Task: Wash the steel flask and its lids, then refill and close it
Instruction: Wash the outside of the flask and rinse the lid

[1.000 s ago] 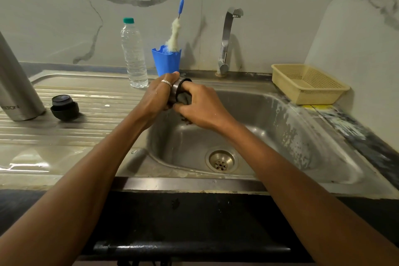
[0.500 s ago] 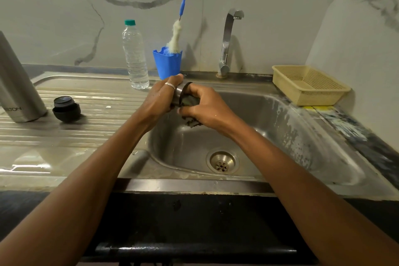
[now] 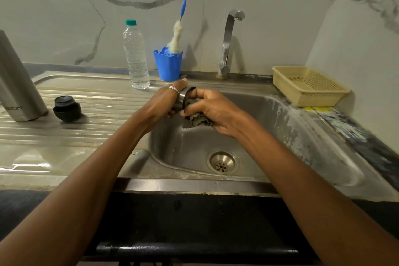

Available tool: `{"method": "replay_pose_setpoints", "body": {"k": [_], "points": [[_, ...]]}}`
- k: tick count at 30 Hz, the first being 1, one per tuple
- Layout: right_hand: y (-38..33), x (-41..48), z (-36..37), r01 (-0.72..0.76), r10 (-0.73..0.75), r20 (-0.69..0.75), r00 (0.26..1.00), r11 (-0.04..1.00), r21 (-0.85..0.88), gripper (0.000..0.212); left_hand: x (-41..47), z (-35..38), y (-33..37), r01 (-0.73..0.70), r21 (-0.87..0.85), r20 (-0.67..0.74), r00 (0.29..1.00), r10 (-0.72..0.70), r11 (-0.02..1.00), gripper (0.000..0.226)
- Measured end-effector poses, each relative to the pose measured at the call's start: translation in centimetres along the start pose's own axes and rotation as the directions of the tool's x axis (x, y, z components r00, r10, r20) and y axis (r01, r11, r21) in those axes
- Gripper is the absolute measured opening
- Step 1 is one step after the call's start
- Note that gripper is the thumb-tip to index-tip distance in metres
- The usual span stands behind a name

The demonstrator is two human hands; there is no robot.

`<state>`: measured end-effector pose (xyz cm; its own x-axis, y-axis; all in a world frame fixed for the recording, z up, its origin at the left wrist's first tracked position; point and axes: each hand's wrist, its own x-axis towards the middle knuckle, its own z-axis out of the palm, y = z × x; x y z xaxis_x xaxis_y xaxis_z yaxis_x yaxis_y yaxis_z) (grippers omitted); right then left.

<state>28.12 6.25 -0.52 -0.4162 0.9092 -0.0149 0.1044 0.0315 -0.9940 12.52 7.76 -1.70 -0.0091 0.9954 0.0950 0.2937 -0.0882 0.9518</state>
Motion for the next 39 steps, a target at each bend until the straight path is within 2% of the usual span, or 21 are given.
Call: {"method": "replay_pose_setpoints", "body": {"k": [2,4,6,8,10,12,14,15,16,18,19,20,22,23,24,27,30,33,35,36,39], "points": [[0.2,0.0,-0.4,0.178,-0.199,-0.015,0.980,0.907,-0.383,0.031,-0.2,-0.2,0.3,0.041,-0.002,0.018,0.999,-0.041,0.999,0.055],[0.7,0.3,-0.6,0.360,-0.413,0.120,0.903,0.572,-0.737,0.027,-0.3,-0.4,0.3,0.093,0.046,0.048,0.994,-0.095,0.995,0.065],[1.6,0.7,-0.8,0.440,-0.435,0.284,0.854,0.315,-0.841,0.025,-0.4,-0.6,-0.1,0.129,0.098,0.070,0.988,-0.136,0.987,0.072],[2.2,1.0,-1.0,0.459,-0.427,0.333,0.841,0.236,-0.856,0.025,-0.3,-0.7,-0.5,0.159,0.126,0.071,0.983,-0.169,0.979,0.072],[2.4,1.0,-0.8,0.439,-0.449,0.276,0.850,0.312,-0.843,0.026,0.0,-0.6,-0.8,0.150,0.149,0.048,0.986,-0.159,0.977,0.063],[1.9,0.8,-0.3,0.347,-0.403,0.114,0.908,0.572,-0.743,0.031,0.3,-0.4,-0.9,0.107,0.134,0.022,0.994,-0.110,0.985,0.054],[1.2,0.6,0.1,0.163,-0.190,-0.024,0.981,0.891,-0.423,0.033,0.4,-0.3,-1.1,0.020,0.107,0.024,0.999,-0.023,0.994,0.050],[0.8,0.4,0.1,0.062,-0.071,-0.033,0.997,0.974,-0.220,0.034,0.3,-0.3,-1.0,-0.025,0.093,0.035,0.999,0.022,0.995,0.048],[0.6,0.5,-0.1,0.009,-0.011,-0.019,1.000,0.996,-0.090,0.036,0.2,-0.3,-0.9,-0.058,0.078,0.047,0.997,0.055,0.995,0.047],[0.4,0.5,-0.4,0.050,-0.054,-0.027,0.998,0.989,-0.141,0.036,0.0,-0.2,-0.3,-0.064,0.035,0.058,0.996,0.062,0.997,0.047],[0.3,0.5,-0.6,0.144,-0.163,-0.042,0.986,0.944,-0.296,0.033,0.1,-0.2,0.0,-0.035,0.011,0.059,0.998,0.034,0.999,0.051],[0.5,0.7,-0.8,0.262,-0.312,-0.020,0.950,0.829,-0.494,0.030,0.1,-0.3,0.1,0.007,-0.009,0.063,0.998,-0.007,1.000,0.058],[0.9,0.9,-1.0,0.446,-0.517,0.175,0.838,0.465,-0.765,0.026,0.1,-0.5,0.0,0.082,-0.016,0.082,0.993,-0.081,0.996,0.067],[1.4,1.1,-1.1,0.485,-0.533,0.266,0.803,0.325,-0.812,0.027,0.1,-0.5,-0.2,0.107,-0.001,0.090,0.990,-0.107,0.994,0.068],[1.8,1.3,-1.1,0.505,-0.527,0.321,0.787,0.249,-0.827,0.028,0.1,-0.7,-0.4,0.124,0.023,0.088,0.988,-0.125,0.992,0.066],[2.8,1.8,-1.1,0.499,-0.537,0.340,0.772,0.182,-0.847,0.031,0.4,-1.0,-0.7,0.145,0.063,0.070,0.986,-0.149,0.987,0.057],[2.6,1.9,-0.7,0.502,-0.564,0.291,0.772,0.261,-0.824,0.036,0.6,-1.0,-0.7,0.106,0.009,0.052,0.993,-0.106,0.994,0.048],[1.5,1.4,0.4,0.332,-0.419,0.030,0.907,0.670,-0.664,0.032,0.3,-0.7,-0.6,0.059,-0.058,0.038,0.998,-0.057,0.997,0.046],[0.9,1.3,1.3,0.131,-0.178,-0.103,0.978,0.925,-0.357,0.025,0.2,-0.8,-0.7,0.038,-0.103,0.068,0.997,-0.031,0.994,0.047],[0.7,1.3,1.6,0.049,-0.069,-0.115,0.991,0.984,-0.172,0.023,0.1,-0.9,-0.8,0.019,-0.127,0.091,0.996,-0.008,0.992,0.048],[-0.5,1.0,0.9,-0.070,0.096,-0.064,0.993,0.941,0.330,0.014,0.1,-1.1,-0.8,-0.069,-0.197,0.120,0.988,0.094,0.978,0.049]]}}
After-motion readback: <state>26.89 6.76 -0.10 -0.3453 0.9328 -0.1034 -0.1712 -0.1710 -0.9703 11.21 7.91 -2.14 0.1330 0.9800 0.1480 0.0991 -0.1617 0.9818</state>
